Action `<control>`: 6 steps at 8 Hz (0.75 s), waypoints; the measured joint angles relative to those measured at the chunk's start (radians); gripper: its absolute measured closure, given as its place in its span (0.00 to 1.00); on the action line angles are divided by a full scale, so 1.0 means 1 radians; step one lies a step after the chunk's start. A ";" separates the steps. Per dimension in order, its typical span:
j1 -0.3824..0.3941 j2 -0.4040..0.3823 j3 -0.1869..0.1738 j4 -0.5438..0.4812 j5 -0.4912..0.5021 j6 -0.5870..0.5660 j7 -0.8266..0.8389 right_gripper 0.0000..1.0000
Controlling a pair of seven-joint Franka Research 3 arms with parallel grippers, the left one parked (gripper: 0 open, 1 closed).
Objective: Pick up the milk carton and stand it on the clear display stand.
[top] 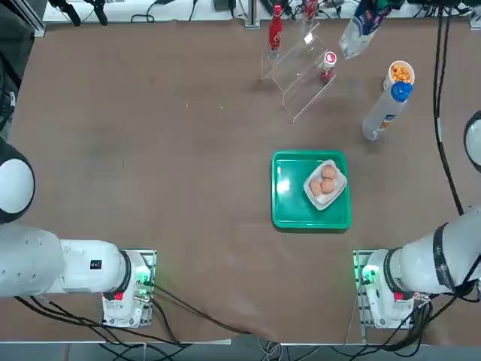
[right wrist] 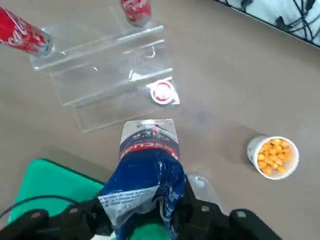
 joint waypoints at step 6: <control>0.101 0.163 -0.001 0.041 -0.031 0.169 0.007 0.51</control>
